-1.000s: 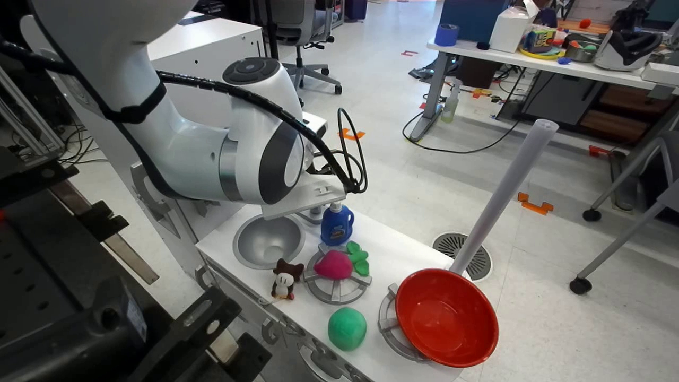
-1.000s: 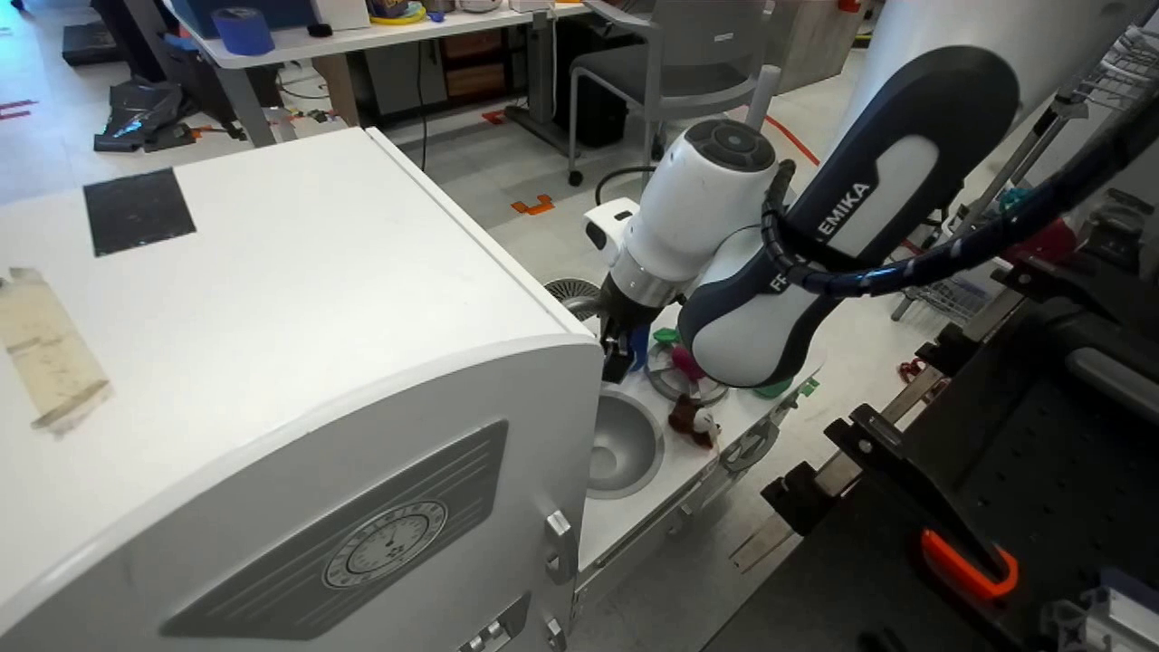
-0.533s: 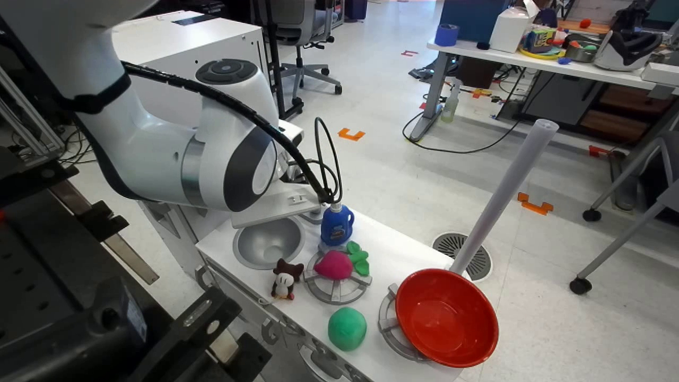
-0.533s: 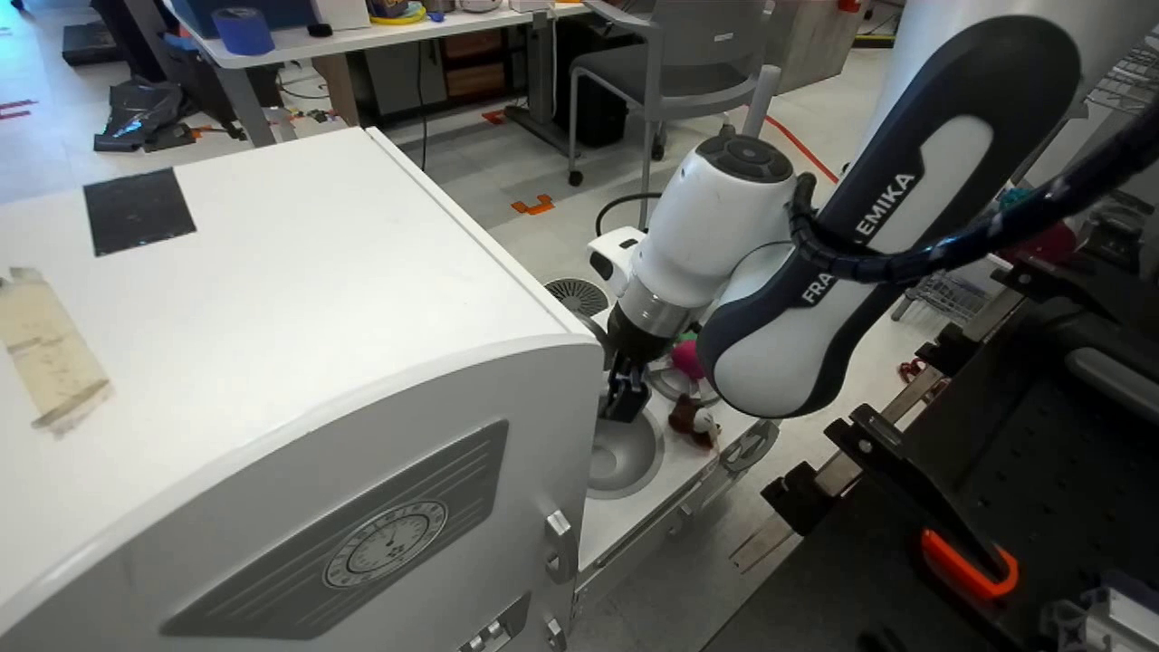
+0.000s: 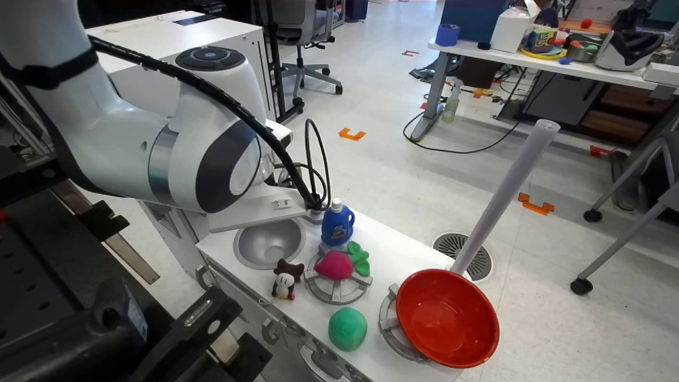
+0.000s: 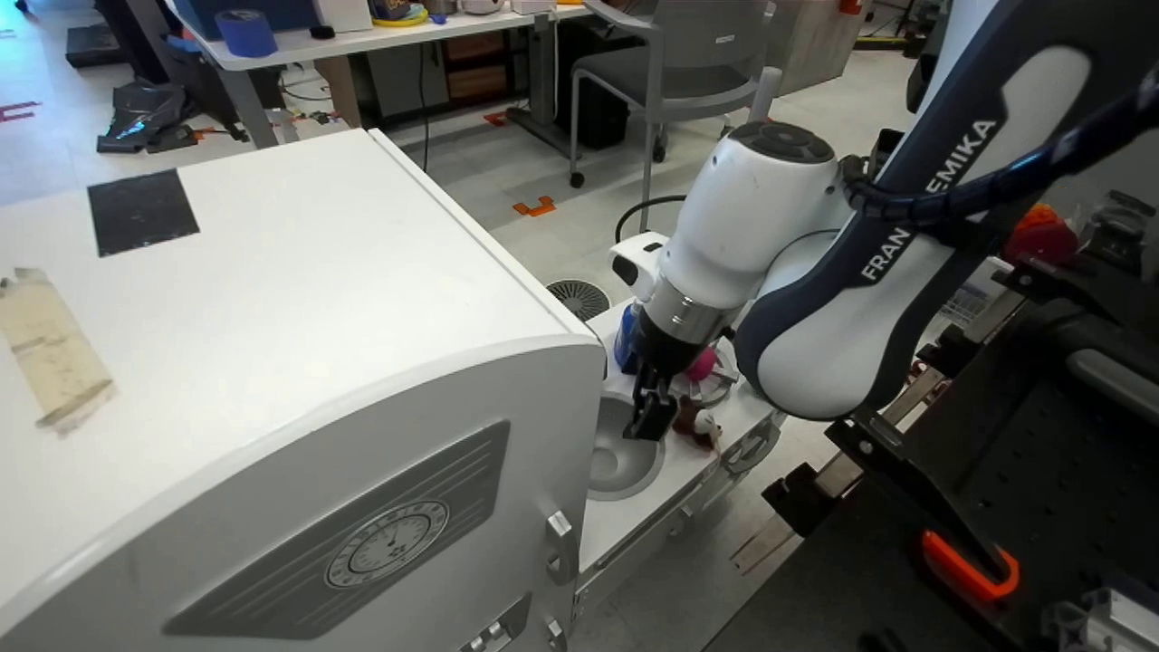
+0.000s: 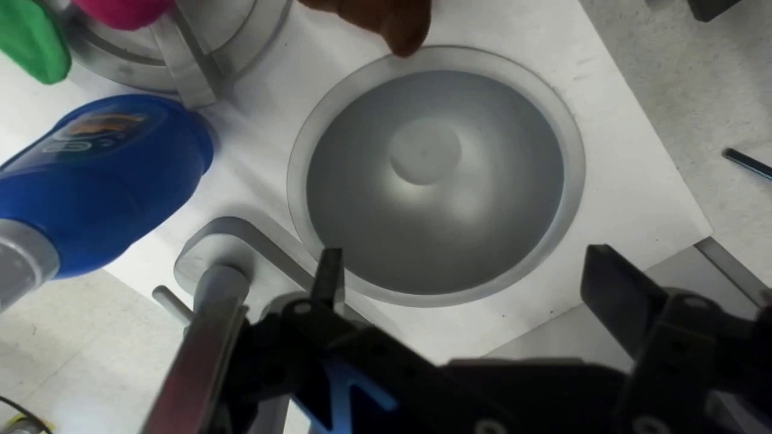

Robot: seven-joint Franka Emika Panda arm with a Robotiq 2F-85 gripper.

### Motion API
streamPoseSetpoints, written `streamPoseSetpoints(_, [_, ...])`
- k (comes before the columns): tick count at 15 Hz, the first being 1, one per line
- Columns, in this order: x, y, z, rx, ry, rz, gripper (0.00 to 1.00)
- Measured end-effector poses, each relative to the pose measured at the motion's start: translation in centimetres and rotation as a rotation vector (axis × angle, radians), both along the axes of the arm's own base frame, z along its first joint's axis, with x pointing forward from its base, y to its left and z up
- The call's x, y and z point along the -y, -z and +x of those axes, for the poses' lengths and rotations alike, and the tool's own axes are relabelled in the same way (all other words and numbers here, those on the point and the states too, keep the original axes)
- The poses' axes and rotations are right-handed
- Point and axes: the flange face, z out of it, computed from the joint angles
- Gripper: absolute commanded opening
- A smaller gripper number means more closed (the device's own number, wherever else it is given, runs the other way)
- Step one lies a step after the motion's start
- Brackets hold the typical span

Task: Move the tap

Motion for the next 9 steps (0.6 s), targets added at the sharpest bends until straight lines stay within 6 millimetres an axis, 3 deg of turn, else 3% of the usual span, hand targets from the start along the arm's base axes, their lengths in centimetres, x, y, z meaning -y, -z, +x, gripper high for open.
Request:
streamPoseSetpoints(5, [0.7, -3.2, -1.2, -0.032, 0.105, 0.005, 1.00])
streamPoseSetpoints(9, [0.9, -9.5, 0.8, -0.014, 0.331, 0.036, 1.00])
